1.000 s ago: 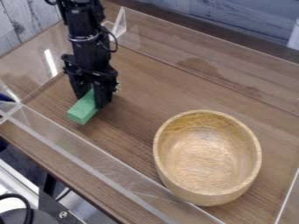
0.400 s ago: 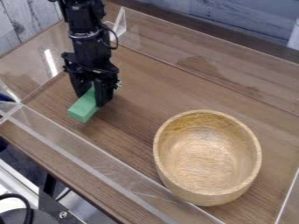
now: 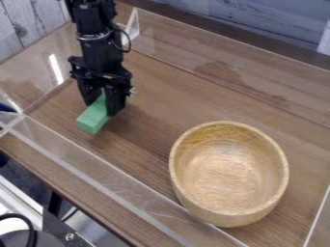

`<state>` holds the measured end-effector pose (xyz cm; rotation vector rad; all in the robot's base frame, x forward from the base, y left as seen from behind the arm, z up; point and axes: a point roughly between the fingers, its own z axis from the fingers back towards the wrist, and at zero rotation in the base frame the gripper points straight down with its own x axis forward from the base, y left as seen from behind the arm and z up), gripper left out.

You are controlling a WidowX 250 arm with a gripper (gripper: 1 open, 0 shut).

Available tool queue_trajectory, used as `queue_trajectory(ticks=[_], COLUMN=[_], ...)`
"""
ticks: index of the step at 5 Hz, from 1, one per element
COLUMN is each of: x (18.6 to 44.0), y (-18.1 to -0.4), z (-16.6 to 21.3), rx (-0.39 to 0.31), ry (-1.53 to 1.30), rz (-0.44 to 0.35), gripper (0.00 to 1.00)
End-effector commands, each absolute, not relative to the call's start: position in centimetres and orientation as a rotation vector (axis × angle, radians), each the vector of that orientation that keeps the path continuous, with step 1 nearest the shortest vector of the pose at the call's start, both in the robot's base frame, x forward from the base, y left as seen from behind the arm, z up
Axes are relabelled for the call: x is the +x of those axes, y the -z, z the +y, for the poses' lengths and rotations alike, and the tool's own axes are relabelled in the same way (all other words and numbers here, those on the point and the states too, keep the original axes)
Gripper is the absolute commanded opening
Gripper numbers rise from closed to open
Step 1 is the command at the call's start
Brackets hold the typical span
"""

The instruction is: Remove the green block from inside the brown bowl and put it on the table

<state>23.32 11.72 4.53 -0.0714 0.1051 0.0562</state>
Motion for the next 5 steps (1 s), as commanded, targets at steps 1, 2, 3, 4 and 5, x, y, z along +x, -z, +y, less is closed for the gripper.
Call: queue_trajectory(ticks=[1, 2, 3, 4, 5], x=[24.7, 24.7, 24.8, 25.2, 25.9], y=[-6.6, -6.5, -7.1, -9.1, -12.1], z=[12.3, 12.3, 12.3, 12.3, 11.9], rx=[-0.032, -0.031, -0.033, -0.036, -0.036], ry=[-0.054, -0.055, -0.056, -0.053, -0.038], rz=[0.025, 0.025, 0.024, -0.007, -0.041], gripper=[0.0, 0.0, 1.0, 1.0, 1.0])
